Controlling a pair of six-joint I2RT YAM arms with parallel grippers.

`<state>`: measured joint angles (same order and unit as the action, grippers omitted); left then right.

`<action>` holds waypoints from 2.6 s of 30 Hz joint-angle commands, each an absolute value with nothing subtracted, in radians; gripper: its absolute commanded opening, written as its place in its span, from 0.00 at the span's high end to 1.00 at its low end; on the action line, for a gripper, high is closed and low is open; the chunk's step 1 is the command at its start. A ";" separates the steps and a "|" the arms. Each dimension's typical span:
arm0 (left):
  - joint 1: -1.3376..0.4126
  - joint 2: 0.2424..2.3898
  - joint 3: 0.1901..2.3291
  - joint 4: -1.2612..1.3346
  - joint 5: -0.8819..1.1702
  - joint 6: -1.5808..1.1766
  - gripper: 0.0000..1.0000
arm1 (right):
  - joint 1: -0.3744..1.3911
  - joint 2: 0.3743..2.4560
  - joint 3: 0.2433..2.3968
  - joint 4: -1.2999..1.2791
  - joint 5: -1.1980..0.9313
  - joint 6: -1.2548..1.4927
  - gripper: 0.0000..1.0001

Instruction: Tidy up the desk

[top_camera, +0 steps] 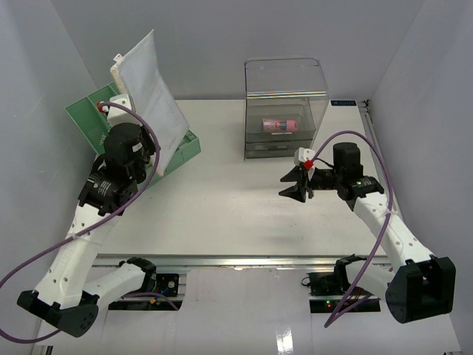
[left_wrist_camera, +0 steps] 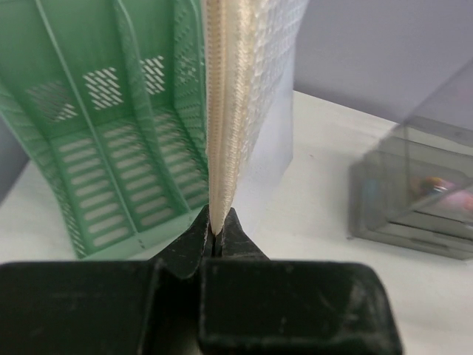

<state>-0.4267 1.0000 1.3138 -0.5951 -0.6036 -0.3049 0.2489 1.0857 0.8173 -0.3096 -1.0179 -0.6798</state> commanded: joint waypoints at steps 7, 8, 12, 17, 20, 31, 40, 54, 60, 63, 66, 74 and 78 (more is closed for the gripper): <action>-0.417 0.969 1.365 -0.678 -0.472 -0.498 1.00 | 0.247 1.085 0.801 -0.271 -1.068 -0.660 0.46; -0.415 0.975 1.363 -0.675 -0.462 -0.511 1.00 | 0.254 1.086 0.804 -0.281 -1.081 -0.670 0.45; -0.405 0.990 1.369 -0.682 -0.443 -0.564 1.00 | 0.366 1.091 0.830 -0.333 -1.030 -0.730 0.39; -0.384 0.987 1.363 -0.740 -0.578 -0.572 1.00 | 0.480 1.106 0.820 -0.283 -0.932 -0.705 0.37; -0.372 0.999 1.345 -0.750 -0.681 -0.525 1.00 | 0.483 1.112 0.813 -0.282 -0.912 -0.707 0.37; -0.343 1.101 1.349 -0.618 -0.863 -0.355 1.00 | 0.482 1.124 0.799 -0.272 -0.897 -0.709 0.37; -0.300 1.194 1.341 -0.411 -0.877 -0.133 1.00 | 0.482 1.133 0.795 -0.272 -0.887 -0.716 0.37; -0.178 1.246 1.329 -0.351 -0.798 -0.074 1.00 | 0.482 1.136 0.792 -0.274 -0.886 -0.723 0.37; -0.140 1.237 1.284 -0.331 -0.698 -0.147 1.00 | 0.482 1.138 0.790 -0.275 -0.886 -0.724 0.37; -0.132 1.232 1.208 -0.262 -0.642 -0.182 1.00 | 0.482 1.138 0.791 -0.275 -0.886 -0.725 0.37; -0.130 1.229 1.112 -0.167 -0.585 -0.215 1.00 | 0.478 1.139 0.790 -0.277 -0.884 -0.726 0.37; -0.129 1.229 0.978 -0.005 -0.503 -0.239 1.00 | 0.472 1.140 0.790 -0.279 -0.890 -0.727 0.37; -0.129 1.236 0.932 0.093 -0.479 -0.237 1.00 | 0.472 1.141 0.788 -0.279 -0.888 -0.730 0.37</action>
<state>-0.1337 1.2598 0.9641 -0.0411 -0.5356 -0.2195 0.4774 1.1355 0.8009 -0.3038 -0.8837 -0.7163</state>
